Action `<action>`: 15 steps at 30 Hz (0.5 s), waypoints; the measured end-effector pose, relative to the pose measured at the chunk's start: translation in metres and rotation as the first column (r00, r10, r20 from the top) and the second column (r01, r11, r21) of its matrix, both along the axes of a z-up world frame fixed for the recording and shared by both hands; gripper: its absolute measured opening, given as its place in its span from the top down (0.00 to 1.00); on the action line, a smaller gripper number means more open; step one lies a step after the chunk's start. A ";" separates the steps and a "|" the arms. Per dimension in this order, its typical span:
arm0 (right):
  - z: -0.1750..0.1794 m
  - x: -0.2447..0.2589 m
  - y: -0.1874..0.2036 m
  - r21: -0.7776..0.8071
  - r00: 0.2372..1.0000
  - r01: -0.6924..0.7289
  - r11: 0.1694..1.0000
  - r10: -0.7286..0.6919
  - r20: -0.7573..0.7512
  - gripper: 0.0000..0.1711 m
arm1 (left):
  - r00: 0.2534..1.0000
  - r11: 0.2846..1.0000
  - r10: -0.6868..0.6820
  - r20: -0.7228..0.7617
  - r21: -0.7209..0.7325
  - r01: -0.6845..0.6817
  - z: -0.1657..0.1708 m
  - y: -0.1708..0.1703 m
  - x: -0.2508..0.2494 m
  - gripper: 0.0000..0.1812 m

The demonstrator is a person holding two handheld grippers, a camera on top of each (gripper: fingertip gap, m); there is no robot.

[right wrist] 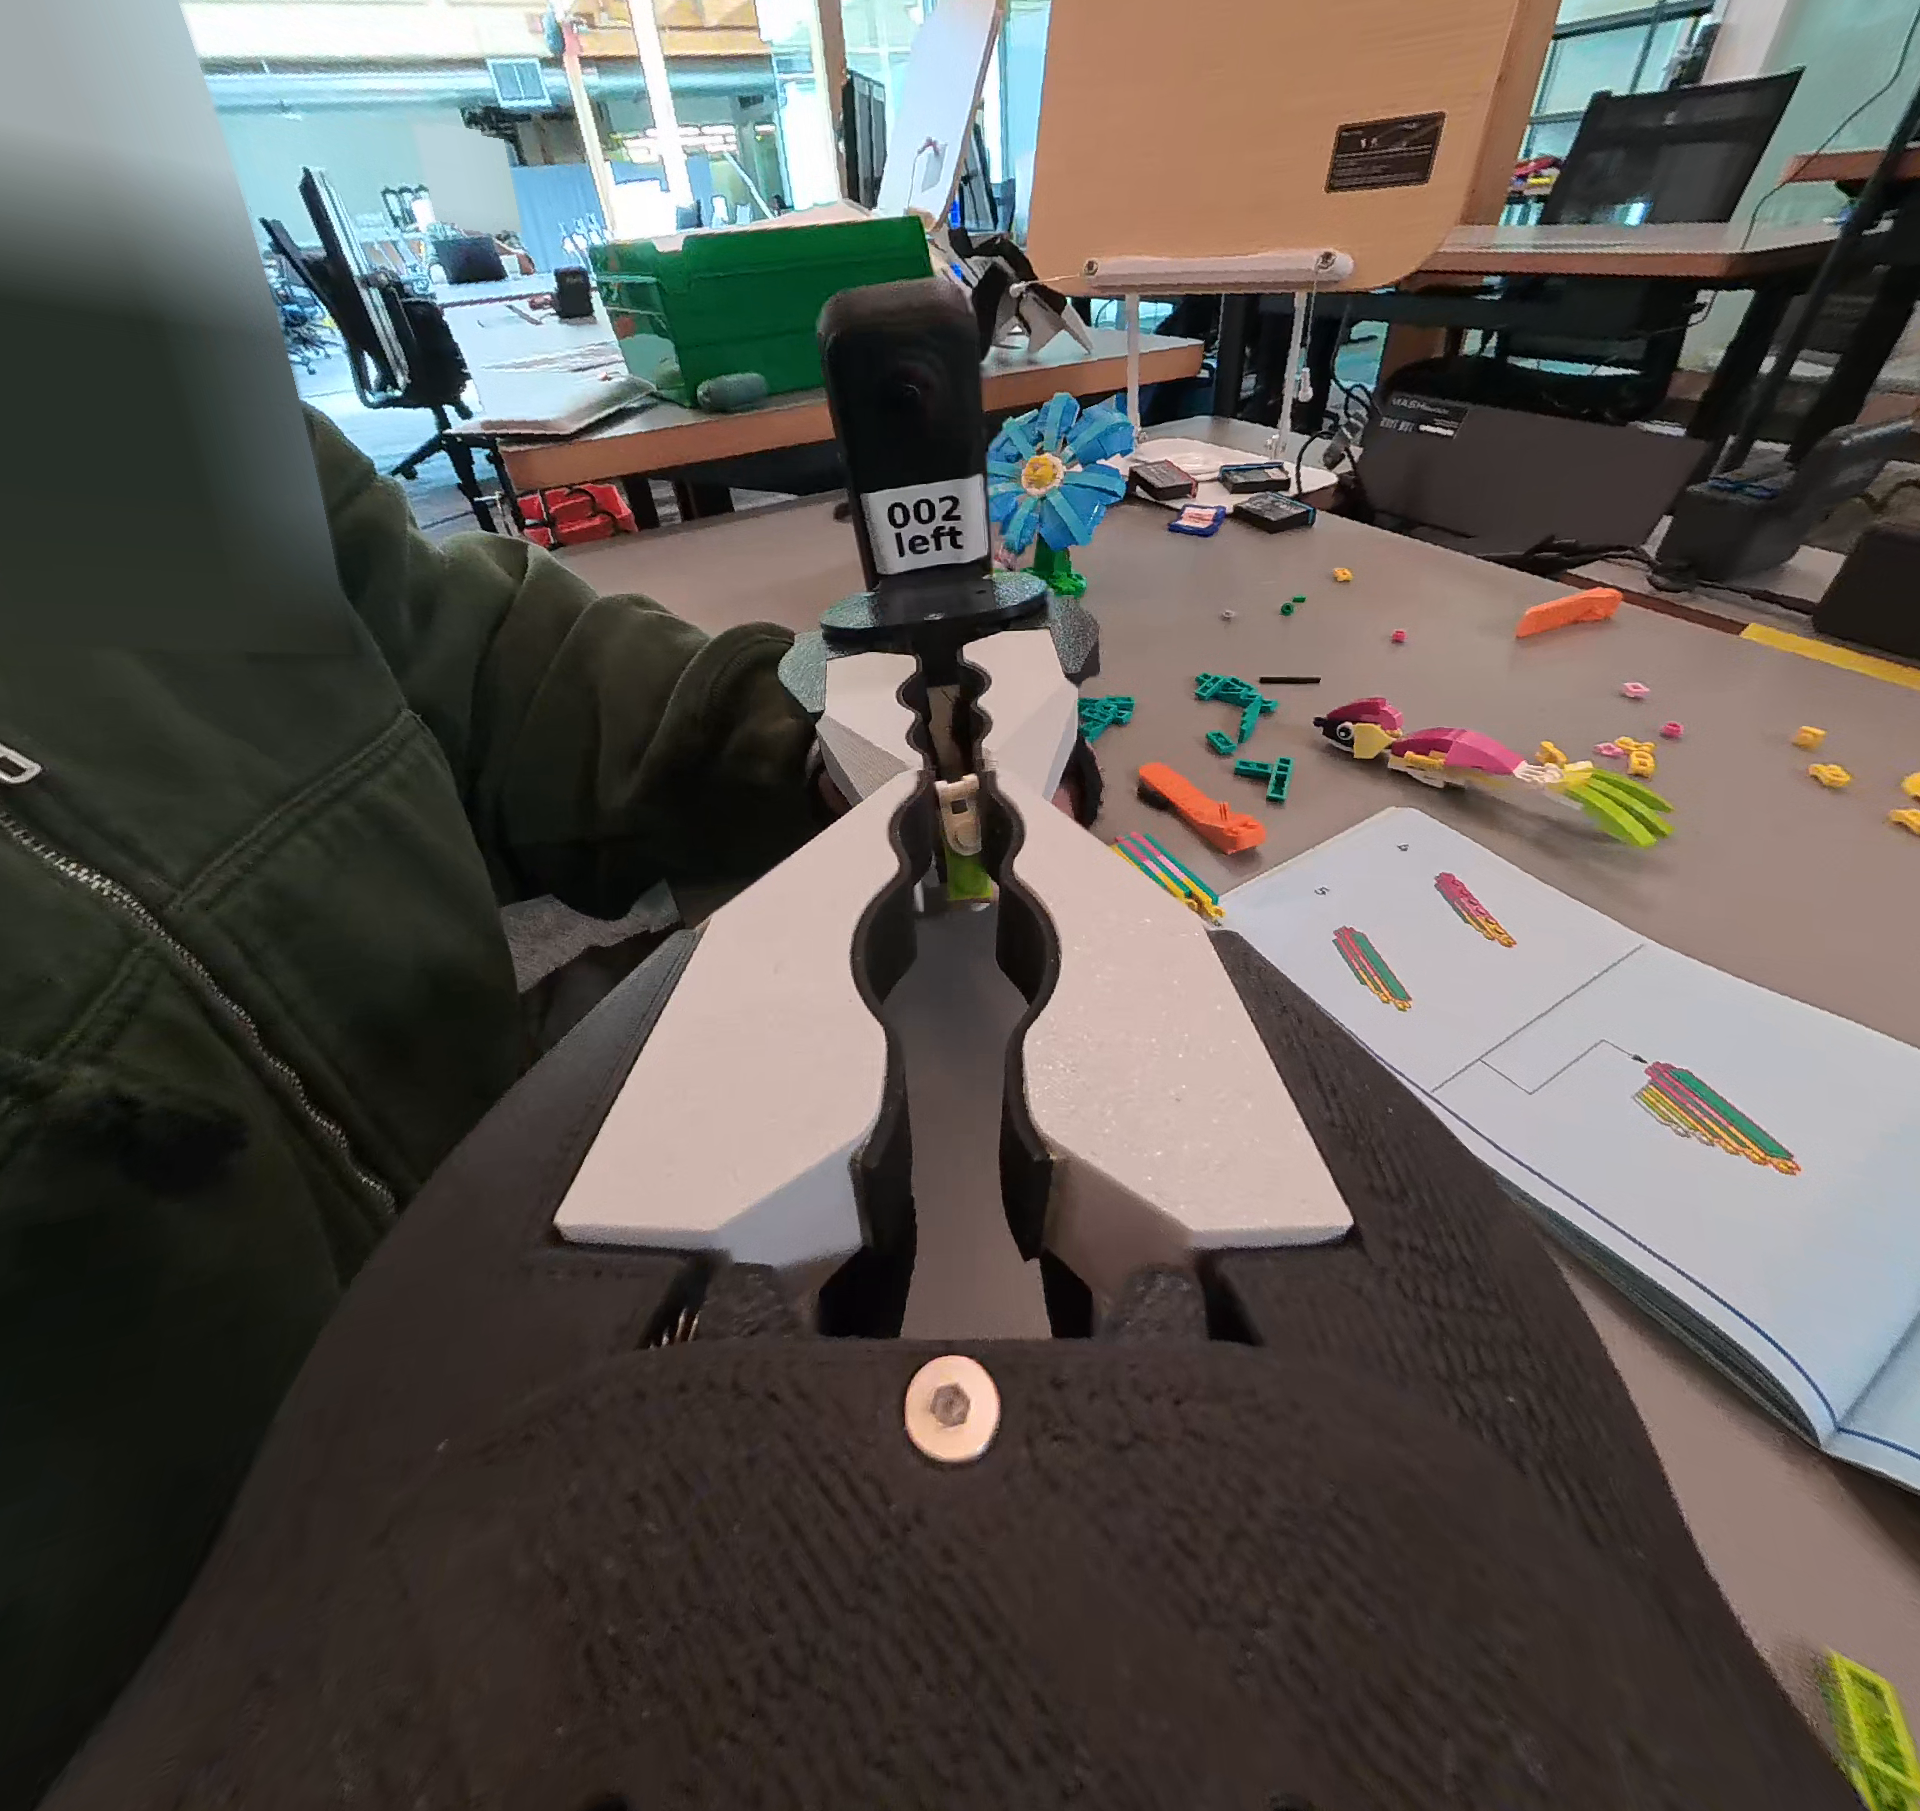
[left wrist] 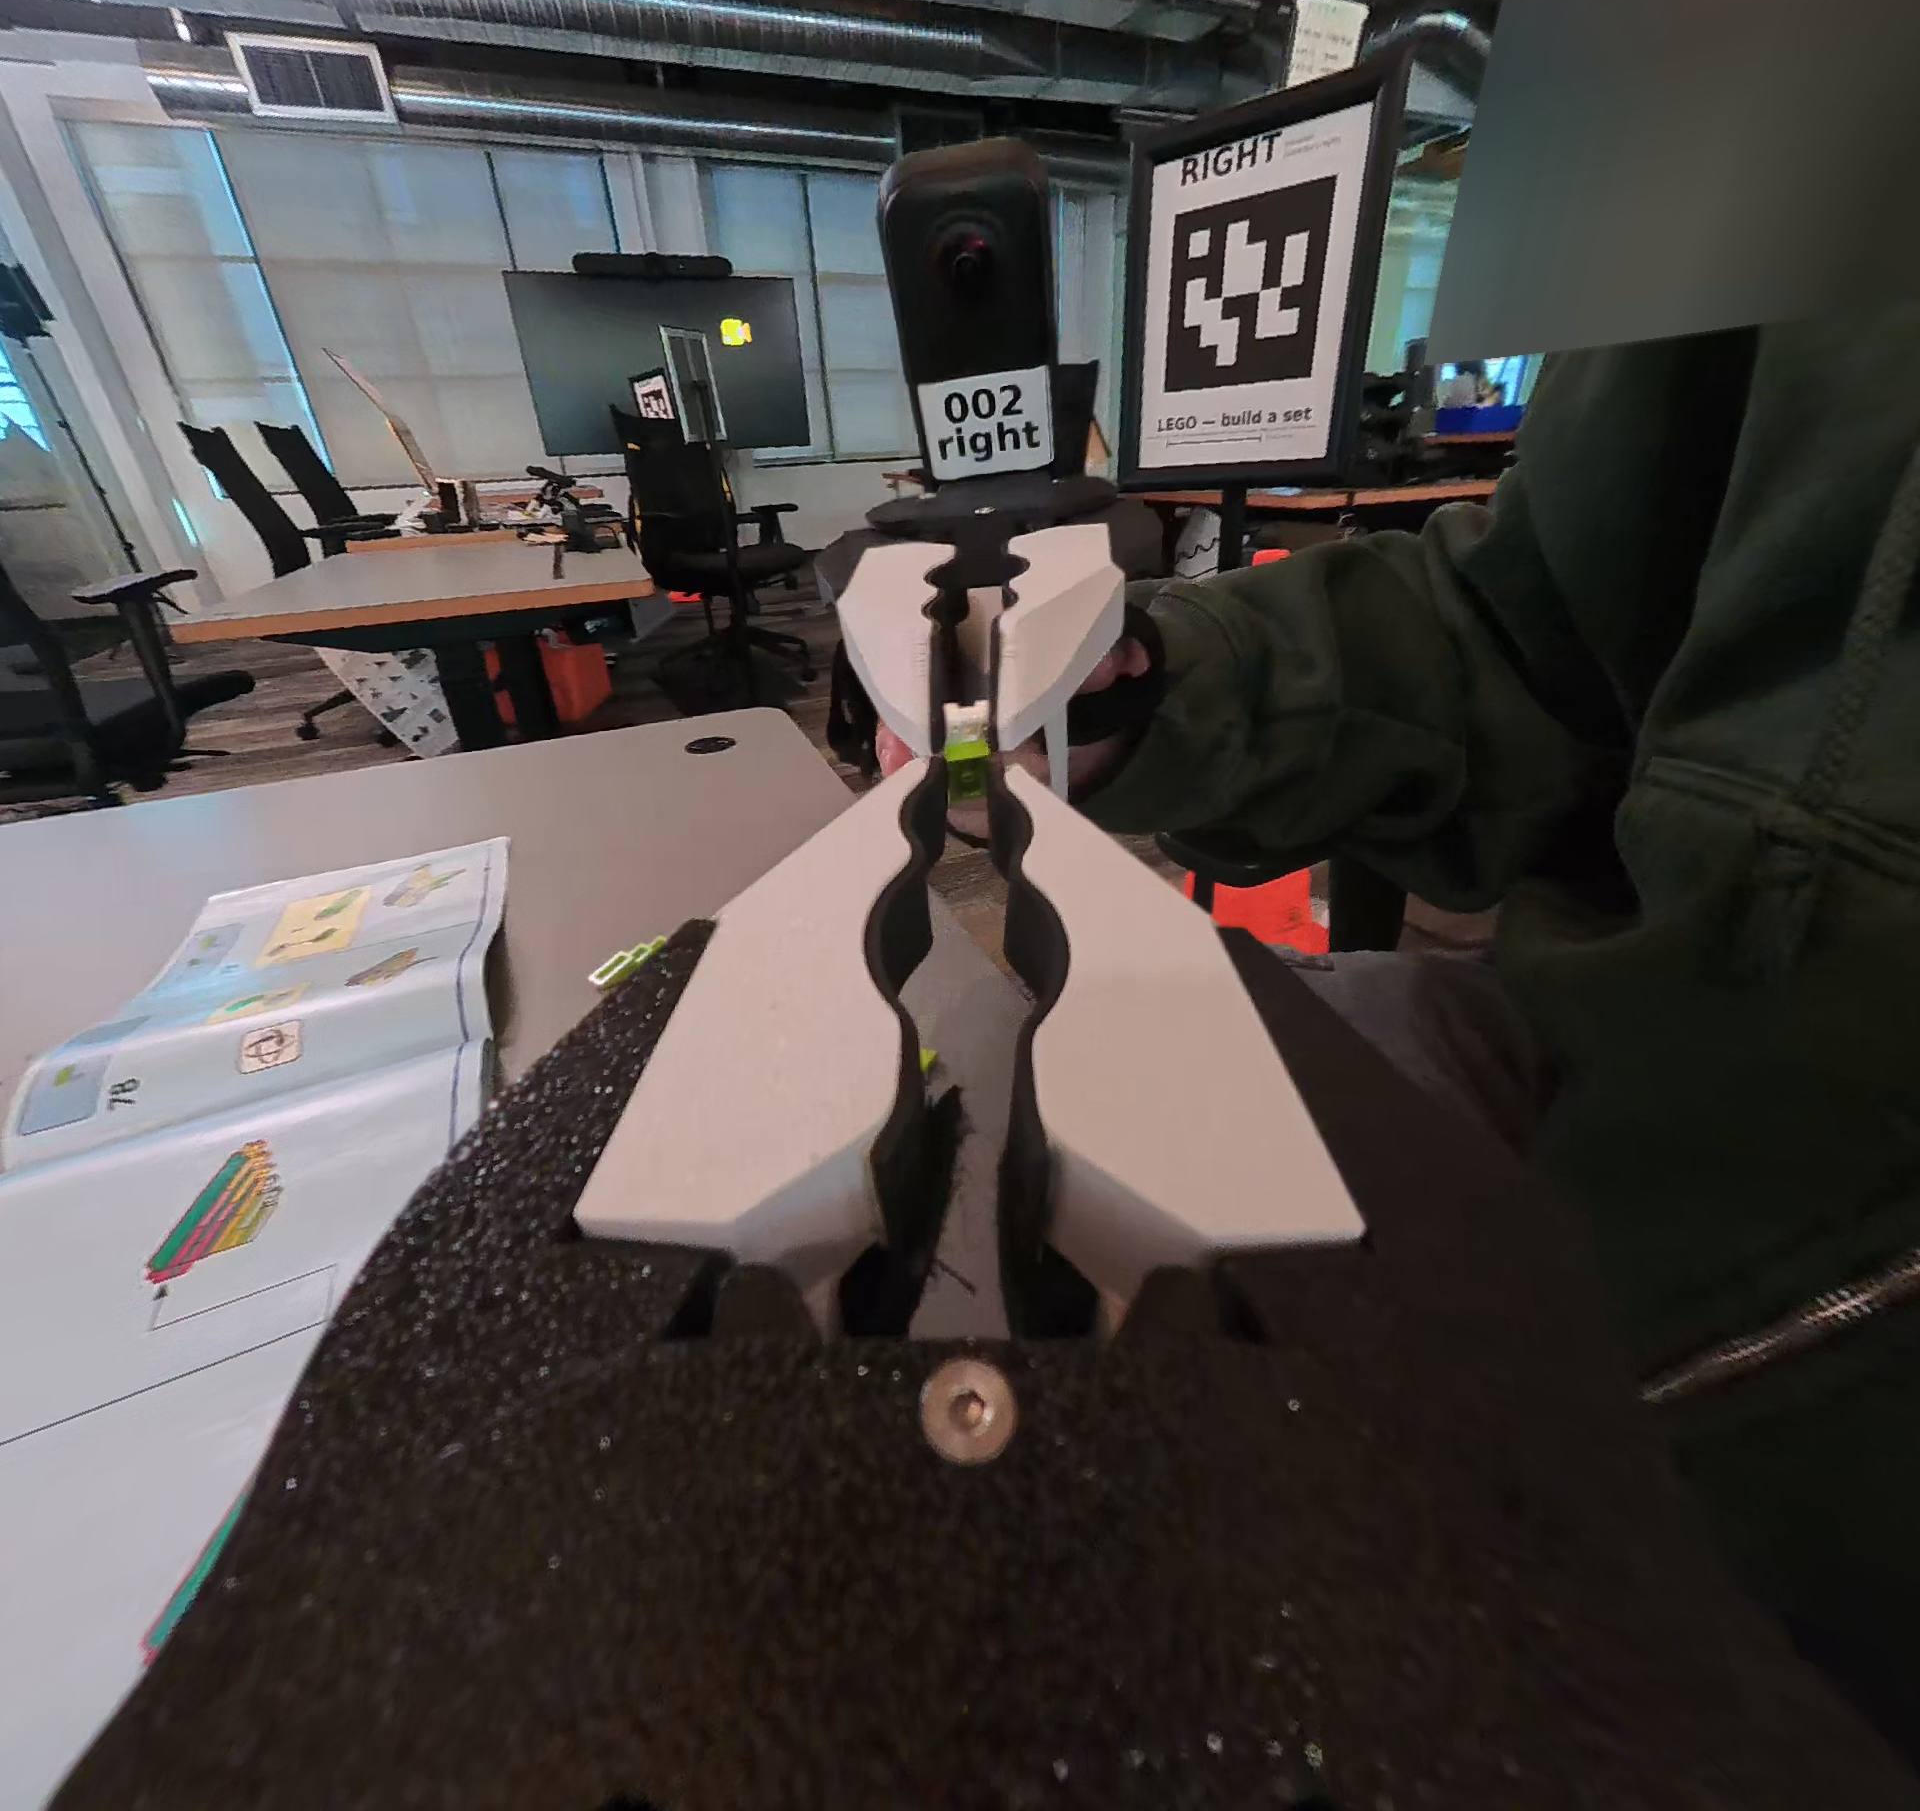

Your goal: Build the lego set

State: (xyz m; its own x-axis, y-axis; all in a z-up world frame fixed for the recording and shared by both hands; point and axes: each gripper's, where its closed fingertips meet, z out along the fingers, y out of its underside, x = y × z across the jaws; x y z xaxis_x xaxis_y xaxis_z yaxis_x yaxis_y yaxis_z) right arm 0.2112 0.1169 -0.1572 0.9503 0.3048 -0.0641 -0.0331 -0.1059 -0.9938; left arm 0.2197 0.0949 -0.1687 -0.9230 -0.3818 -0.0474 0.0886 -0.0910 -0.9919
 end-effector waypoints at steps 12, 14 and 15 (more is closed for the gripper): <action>0.018 0.011 -0.003 0.107 0.995 0.052 0.993 -0.042 -0.093 0.86 | 0.997 0.990 0.050 0.050 -0.132 -0.043 0.022 0.015 0.002 0.97; 0.024 0.013 -0.006 0.158 0.991 0.105 0.982 -0.117 0.062 0.86 | 1.000 0.973 0.013 -0.016 -0.231 -0.016 0.029 0.023 0.004 0.97; 0.025 0.013 -0.006 0.173 0.966 0.141 0.975 -0.174 0.191 0.87 | 0.999 0.966 -0.006 -0.043 -0.257 -0.005 0.029 0.024 0.005 0.97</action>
